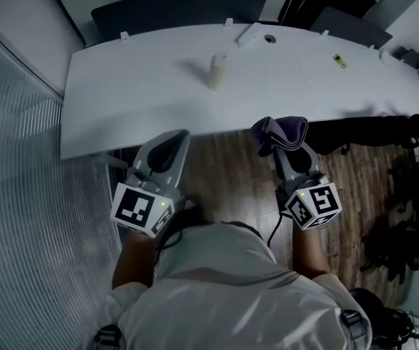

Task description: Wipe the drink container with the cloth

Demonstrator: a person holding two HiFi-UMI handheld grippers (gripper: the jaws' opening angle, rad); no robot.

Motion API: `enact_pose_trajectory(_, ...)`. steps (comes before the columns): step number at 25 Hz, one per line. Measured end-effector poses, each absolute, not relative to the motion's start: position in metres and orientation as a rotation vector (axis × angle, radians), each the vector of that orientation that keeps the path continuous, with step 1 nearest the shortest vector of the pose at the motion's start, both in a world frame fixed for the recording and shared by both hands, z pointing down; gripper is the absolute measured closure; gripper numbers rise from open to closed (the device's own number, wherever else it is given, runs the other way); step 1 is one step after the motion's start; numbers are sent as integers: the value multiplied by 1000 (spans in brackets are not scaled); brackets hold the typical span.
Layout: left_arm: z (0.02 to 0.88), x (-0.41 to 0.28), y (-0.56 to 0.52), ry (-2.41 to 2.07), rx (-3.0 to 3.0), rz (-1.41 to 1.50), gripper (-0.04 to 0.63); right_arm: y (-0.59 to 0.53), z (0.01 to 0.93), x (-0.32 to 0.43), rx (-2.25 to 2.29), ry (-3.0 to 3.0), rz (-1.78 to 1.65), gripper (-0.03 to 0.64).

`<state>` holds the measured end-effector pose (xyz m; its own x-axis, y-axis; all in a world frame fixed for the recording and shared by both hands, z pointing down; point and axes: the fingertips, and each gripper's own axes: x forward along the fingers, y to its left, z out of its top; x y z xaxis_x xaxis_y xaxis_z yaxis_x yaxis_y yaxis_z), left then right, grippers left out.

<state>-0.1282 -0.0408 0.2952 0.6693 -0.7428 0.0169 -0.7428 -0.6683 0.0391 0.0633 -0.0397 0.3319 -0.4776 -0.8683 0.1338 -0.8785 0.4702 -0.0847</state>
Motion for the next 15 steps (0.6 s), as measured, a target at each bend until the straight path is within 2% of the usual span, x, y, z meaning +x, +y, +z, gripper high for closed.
enact_pose_trajectory(7,305,-148,-101,-1209,2836,17,591,-93,341,38,1586,-2601,244,526)
enact_pose_trajectory(15,313,-129,-150,-1225,2805,71,591,-145,353,56,1559,-2624,299,526)
